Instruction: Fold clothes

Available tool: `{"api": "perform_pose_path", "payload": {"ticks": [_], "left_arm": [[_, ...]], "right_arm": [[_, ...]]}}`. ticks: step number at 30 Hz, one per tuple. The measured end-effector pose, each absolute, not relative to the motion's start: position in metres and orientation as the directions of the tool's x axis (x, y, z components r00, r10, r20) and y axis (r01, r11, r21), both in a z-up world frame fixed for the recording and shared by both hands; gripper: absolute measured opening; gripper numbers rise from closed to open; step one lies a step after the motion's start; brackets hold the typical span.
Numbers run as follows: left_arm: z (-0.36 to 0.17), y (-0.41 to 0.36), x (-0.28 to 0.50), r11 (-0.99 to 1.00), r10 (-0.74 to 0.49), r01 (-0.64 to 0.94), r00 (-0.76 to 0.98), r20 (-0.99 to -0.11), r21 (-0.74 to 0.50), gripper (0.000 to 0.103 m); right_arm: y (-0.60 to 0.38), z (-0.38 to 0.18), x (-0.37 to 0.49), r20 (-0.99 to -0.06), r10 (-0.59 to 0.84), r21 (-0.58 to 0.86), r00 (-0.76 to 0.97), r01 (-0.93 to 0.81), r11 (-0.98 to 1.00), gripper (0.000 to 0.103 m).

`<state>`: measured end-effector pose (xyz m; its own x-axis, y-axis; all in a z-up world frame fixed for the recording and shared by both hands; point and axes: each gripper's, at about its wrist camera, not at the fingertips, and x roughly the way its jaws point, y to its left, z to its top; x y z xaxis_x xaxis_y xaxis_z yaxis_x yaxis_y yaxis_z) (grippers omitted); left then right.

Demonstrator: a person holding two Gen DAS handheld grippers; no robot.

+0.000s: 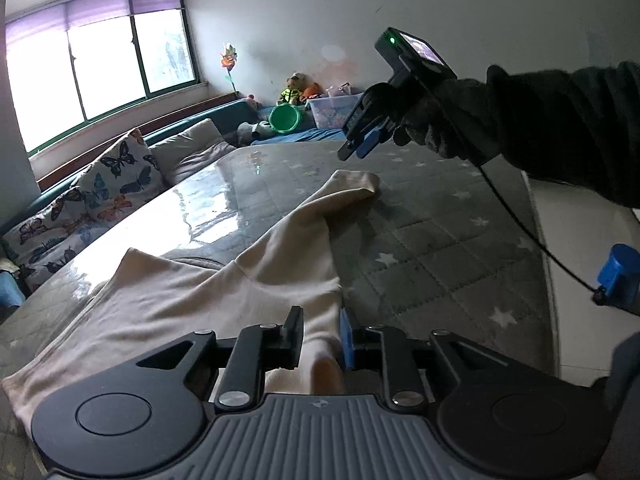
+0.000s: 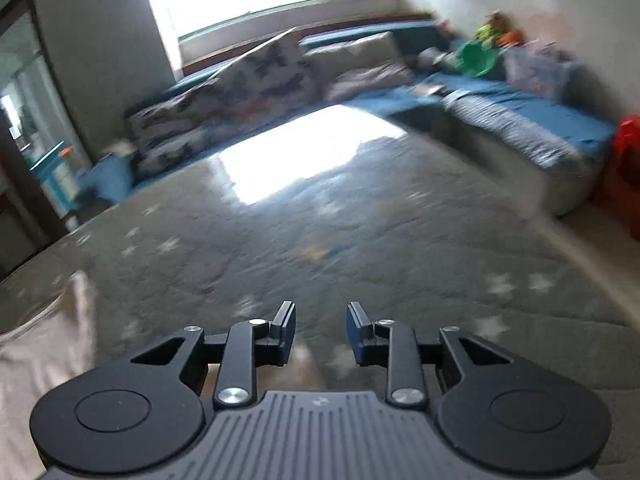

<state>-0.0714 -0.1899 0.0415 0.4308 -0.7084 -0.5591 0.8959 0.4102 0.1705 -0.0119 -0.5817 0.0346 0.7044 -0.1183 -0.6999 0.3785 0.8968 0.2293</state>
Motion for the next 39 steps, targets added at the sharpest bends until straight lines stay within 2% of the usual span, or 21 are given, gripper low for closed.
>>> {"api": "perform_pose_path", "payload": {"ticks": [4,6,7,8,9,10,14,15,17,18,24,28,30,34,39], "left_arm": [[0.030,-0.208,-0.065,0.419,-0.691,0.894,0.428,-0.582,0.160,0.022],[0.025,-0.214,-0.063,0.419,-0.682,0.894,0.426,-0.595,0.160,0.017],[0.022,-0.217,-0.062,0.417,-0.677,0.895,0.423,-0.602,0.159,0.016],[0.020,-0.218,-0.062,0.410,-0.675,0.898,0.416,-0.609,0.158,0.009],[0.018,-0.218,-0.062,0.400,-0.677,0.903,0.407,-0.613,0.157,0.006],[0.016,-0.218,-0.063,0.390,-0.678,0.907,0.398,-0.618,0.156,0.005],[0.014,-0.216,-0.067,0.347,-0.691,0.923,0.370,-0.622,0.163,0.004],[0.014,-0.215,-0.067,0.344,-0.690,0.924,0.368,-0.623,0.166,0.004],[0.014,-0.215,-0.065,0.343,-0.690,0.925,0.368,-0.623,0.166,0.004],[0.015,-0.215,-0.064,0.350,-0.690,0.923,0.370,-0.622,0.161,0.005],[0.020,-0.208,-0.066,0.372,-0.712,0.922,0.357,-0.605,0.107,0.007],[0.029,-0.194,-0.071,0.388,-0.724,0.917,0.366,-0.585,0.093,0.009],[0.037,-0.181,-0.074,0.416,-0.728,0.905,0.387,-0.565,0.085,0.013],[0.051,-0.141,-0.074,0.527,-0.698,0.846,0.483,-0.529,0.077,0.013],[0.050,-0.099,-0.077,0.616,-0.632,0.784,0.550,-0.546,0.077,0.014]], "right_arm": [[-0.569,0.021,0.001,-0.732,-0.089,0.191,0.676,0.330,0.924,0.032],[-0.567,0.015,0.005,-0.742,-0.083,0.188,0.665,0.326,0.927,0.032],[-0.564,0.015,0.007,-0.742,-0.088,0.170,0.664,0.313,0.934,0.027],[-0.561,0.017,0.009,-0.744,-0.092,0.148,0.662,0.298,0.943,0.019],[-0.559,0.020,0.010,-0.743,-0.100,0.128,0.662,0.287,0.949,0.011],[-0.556,0.027,0.011,-0.731,-0.125,0.091,0.671,0.278,0.956,0.006],[-0.533,0.059,0.019,-0.586,-0.251,-0.093,0.770,0.244,0.965,0.005],[-0.530,0.064,0.023,-0.565,-0.261,-0.105,0.783,0.245,0.964,0.008],[-0.528,0.068,0.035,-0.566,-0.258,-0.097,0.783,0.247,0.964,0.031],[-0.527,0.069,0.038,-0.570,-0.253,-0.092,0.782,0.245,0.965,0.038],[-0.510,0.047,0.023,-0.653,-0.116,-0.018,0.749,0.137,0.990,0.037],[-0.486,0.021,0.004,-0.708,-0.075,-0.061,0.702,0.044,0.997,0.036],[-0.482,0.019,-0.006,-0.701,-0.095,-0.091,0.707,0.044,0.995,0.037],[-0.469,0.028,-0.018,-0.694,-0.115,-0.106,0.710,0.056,0.993,0.037],[-0.416,0.047,-0.047,-0.663,0.101,-0.036,0.742,-0.166,0.985,0.037]]}}
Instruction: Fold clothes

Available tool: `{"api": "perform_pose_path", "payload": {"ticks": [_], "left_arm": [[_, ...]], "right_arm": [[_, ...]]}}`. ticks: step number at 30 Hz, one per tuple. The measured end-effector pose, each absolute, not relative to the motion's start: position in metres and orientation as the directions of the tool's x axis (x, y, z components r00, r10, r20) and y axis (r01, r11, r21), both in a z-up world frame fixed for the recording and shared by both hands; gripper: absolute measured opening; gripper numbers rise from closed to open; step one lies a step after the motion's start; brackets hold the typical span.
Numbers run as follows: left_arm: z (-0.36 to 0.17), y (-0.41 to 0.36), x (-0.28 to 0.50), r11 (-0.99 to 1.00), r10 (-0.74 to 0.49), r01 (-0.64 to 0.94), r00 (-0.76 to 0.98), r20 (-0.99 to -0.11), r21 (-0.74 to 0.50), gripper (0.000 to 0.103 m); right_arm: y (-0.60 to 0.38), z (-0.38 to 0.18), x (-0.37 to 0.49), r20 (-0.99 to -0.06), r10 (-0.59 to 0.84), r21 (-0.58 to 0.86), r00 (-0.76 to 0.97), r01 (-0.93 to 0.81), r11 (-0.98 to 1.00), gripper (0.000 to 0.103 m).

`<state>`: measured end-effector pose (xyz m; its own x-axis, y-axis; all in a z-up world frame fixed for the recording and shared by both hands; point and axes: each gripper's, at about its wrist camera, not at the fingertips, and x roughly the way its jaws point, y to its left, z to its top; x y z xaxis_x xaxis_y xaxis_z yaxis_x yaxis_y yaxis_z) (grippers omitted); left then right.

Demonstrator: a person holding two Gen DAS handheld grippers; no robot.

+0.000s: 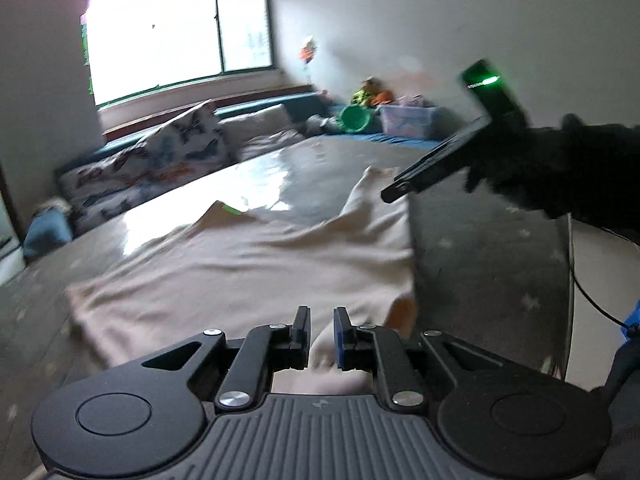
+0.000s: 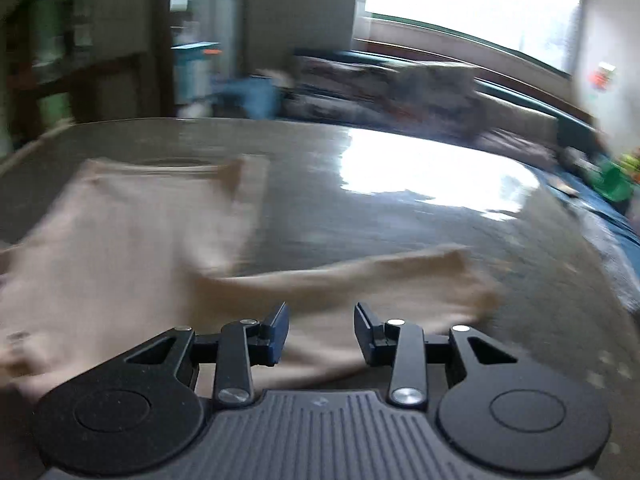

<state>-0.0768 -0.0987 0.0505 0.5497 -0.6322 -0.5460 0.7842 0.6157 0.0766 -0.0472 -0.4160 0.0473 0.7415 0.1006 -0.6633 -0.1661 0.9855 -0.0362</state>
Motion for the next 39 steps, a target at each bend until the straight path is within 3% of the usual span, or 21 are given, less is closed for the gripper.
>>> {"api": "perform_pose_path", "payload": {"ticks": [2,6,11,12,13,15,19,29,31,35,39], "left_arm": [[0.047,-0.092,-0.084,0.611,-0.626,0.787,0.544,-0.558,0.081,0.014],[0.040,-0.091,-0.099,0.562,-0.640,0.820,0.513,-0.572,0.108,0.031],[0.030,-0.098,-0.104,0.544,-0.637,0.826,0.522,-0.568,0.149,0.031],[0.027,-0.101,-0.103,0.547,-0.631,0.823,0.526,-0.570,0.154,0.029],[0.024,-0.104,-0.101,0.552,-0.624,0.819,0.529,-0.575,0.154,0.028],[0.020,-0.105,-0.098,0.558,-0.619,0.817,0.526,-0.583,0.144,0.016],[0.018,-0.102,-0.102,0.551,-0.622,0.820,0.528,-0.578,0.157,0.009],[0.016,-0.088,-0.118,0.521,-0.613,0.839,0.497,-0.614,0.158,0.009],[0.018,-0.084,-0.118,0.531,-0.612,0.835,0.493,-0.619,0.141,0.012],[0.025,-0.074,-0.119,0.550,-0.604,0.826,0.494,-0.625,0.121,0.015],[0.033,-0.060,-0.119,0.587,-0.584,0.802,0.513,-0.629,0.109,0.015]], "right_arm": [[-0.392,0.054,-0.060,-0.654,0.202,-0.004,0.729,-0.270,0.963,0.036],[-0.350,0.060,-0.082,-0.658,0.372,0.053,0.655,-0.452,0.890,0.036],[-0.320,0.050,-0.091,-0.692,0.385,0.013,0.611,-0.523,0.852,0.035],[-0.317,0.046,-0.090,-0.699,0.376,0.004,0.608,-0.522,0.853,0.033],[-0.315,0.041,-0.088,-0.707,0.364,0.003,0.607,-0.512,0.859,0.025],[-0.314,0.034,-0.085,-0.719,0.358,0.019,0.595,-0.498,0.867,0.014],[-0.311,0.030,-0.090,-0.725,0.354,0.003,0.591,-0.511,0.860,0.008],[-0.302,0.029,-0.120,-0.754,0.358,-0.028,0.551,-0.571,0.820,0.008],[-0.302,0.033,-0.122,-0.756,0.368,-0.015,0.540,-0.577,0.817,0.014],[-0.311,0.053,-0.120,-0.724,0.431,0.057,0.539,-0.576,0.815,0.018],[-0.321,0.057,-0.109,-0.694,0.403,0.038,0.597,-0.528,0.848,0.018]]}}
